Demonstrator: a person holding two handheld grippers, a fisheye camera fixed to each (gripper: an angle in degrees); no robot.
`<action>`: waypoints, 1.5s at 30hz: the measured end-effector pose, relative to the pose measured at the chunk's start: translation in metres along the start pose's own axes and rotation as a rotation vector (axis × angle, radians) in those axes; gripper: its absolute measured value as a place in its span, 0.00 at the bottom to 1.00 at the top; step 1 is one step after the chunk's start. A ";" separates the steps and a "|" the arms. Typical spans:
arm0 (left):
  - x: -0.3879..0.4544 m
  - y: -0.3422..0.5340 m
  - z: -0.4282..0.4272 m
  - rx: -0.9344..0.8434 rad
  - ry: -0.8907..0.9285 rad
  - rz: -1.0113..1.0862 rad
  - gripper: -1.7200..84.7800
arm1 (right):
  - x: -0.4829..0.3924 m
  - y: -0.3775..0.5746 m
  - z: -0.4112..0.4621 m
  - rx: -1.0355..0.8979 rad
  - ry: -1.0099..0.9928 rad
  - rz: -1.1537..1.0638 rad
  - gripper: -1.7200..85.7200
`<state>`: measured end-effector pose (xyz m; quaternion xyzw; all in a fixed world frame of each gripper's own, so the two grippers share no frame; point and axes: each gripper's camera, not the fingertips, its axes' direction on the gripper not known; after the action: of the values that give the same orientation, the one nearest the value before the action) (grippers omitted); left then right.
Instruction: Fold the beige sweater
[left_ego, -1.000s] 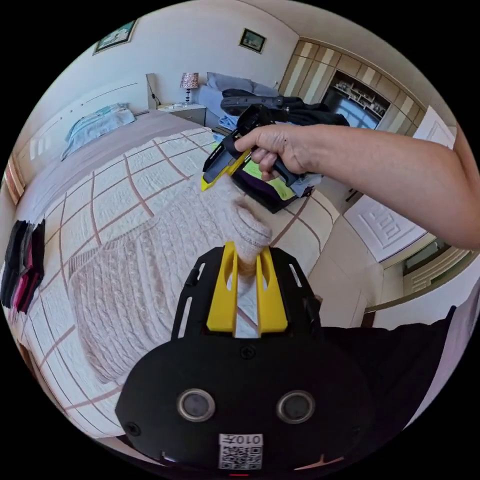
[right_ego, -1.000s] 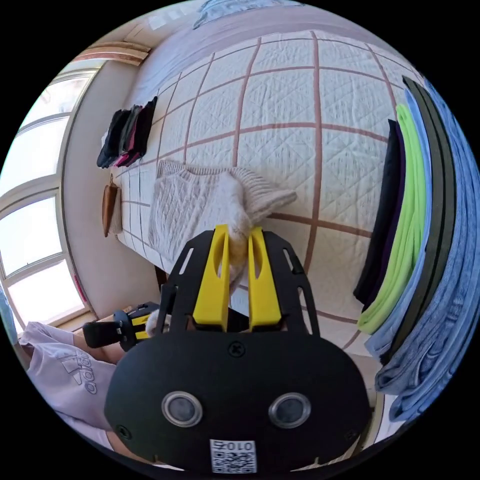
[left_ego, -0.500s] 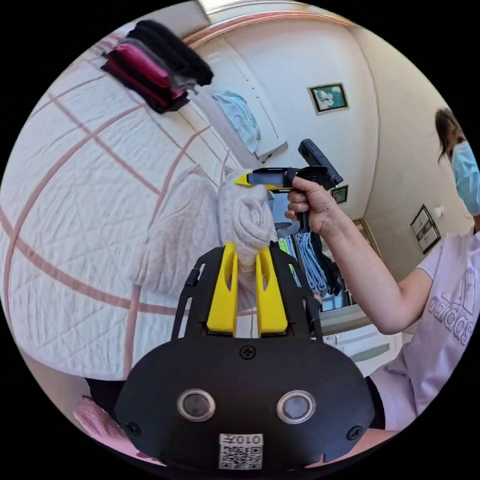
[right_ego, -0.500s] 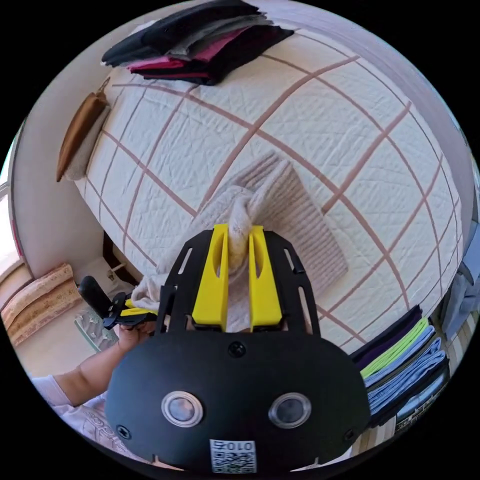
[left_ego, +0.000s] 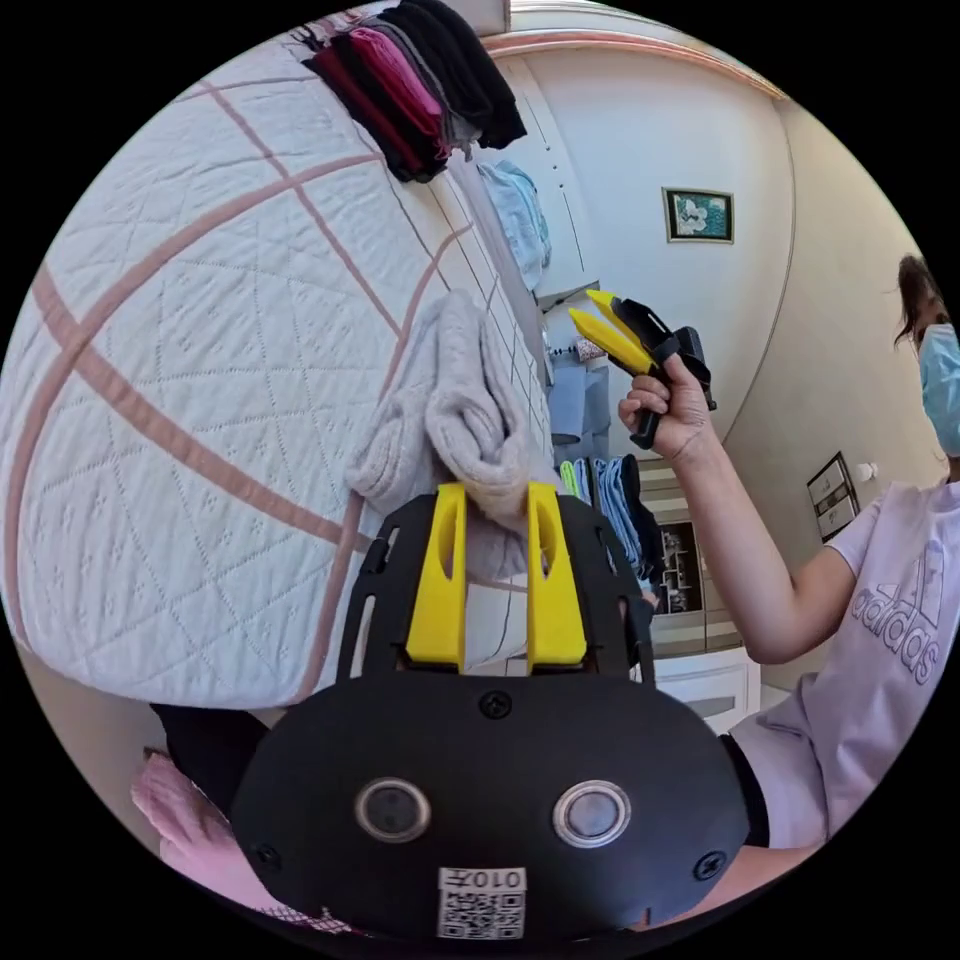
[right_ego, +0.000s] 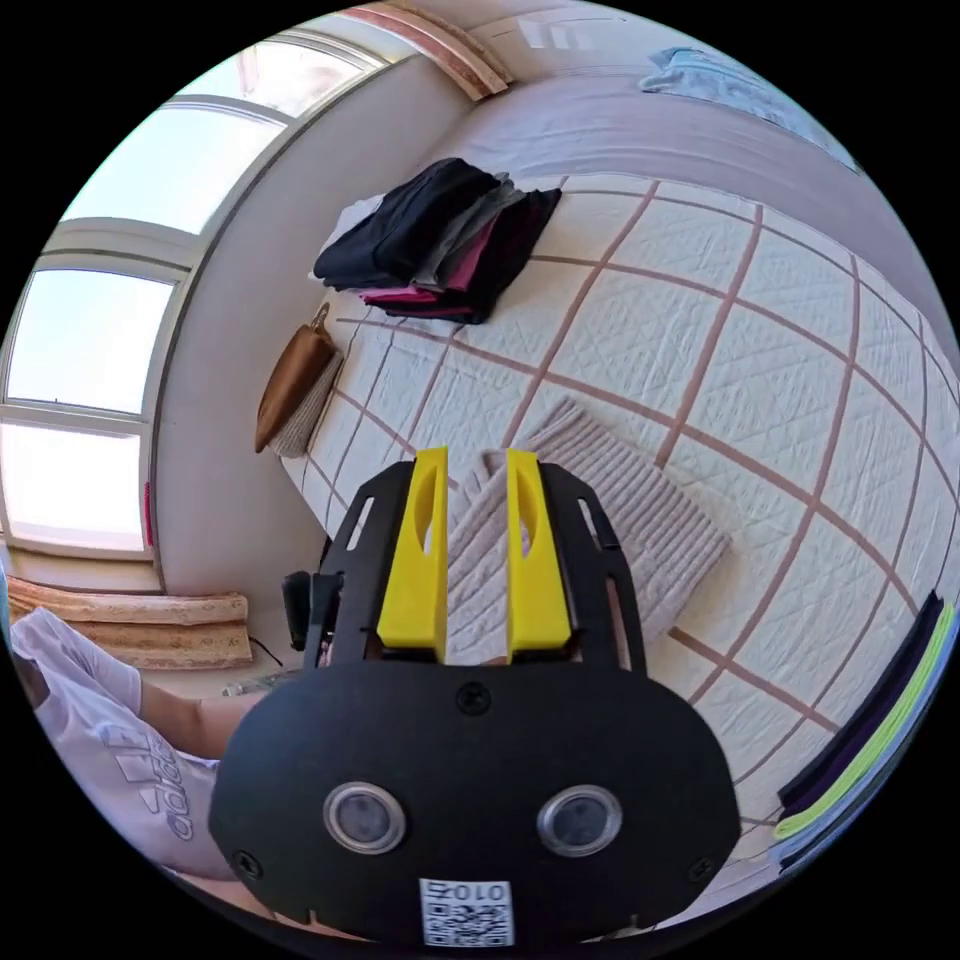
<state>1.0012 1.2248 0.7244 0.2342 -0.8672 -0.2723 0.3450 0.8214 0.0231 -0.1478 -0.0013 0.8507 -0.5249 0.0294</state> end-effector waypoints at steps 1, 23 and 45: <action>-0.001 0.000 -0.005 -0.034 -0.010 0.008 0.09 | 0.003 0.017 0.001 0.003 0.010 -0.012 0.12; 0.052 -0.055 0.098 -0.467 -0.588 0.629 0.02 | 0.063 0.238 0.128 0.067 0.188 -0.212 0.05; 0.020 0.028 0.036 0.057 -0.103 -0.194 0.19 | 0.265 0.232 0.078 0.150 -0.380 0.330 0.24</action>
<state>0.9559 1.2448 0.7288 0.3123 -0.8645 -0.2910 0.2653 0.5679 0.0484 -0.4028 0.0412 0.7773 -0.5647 0.2741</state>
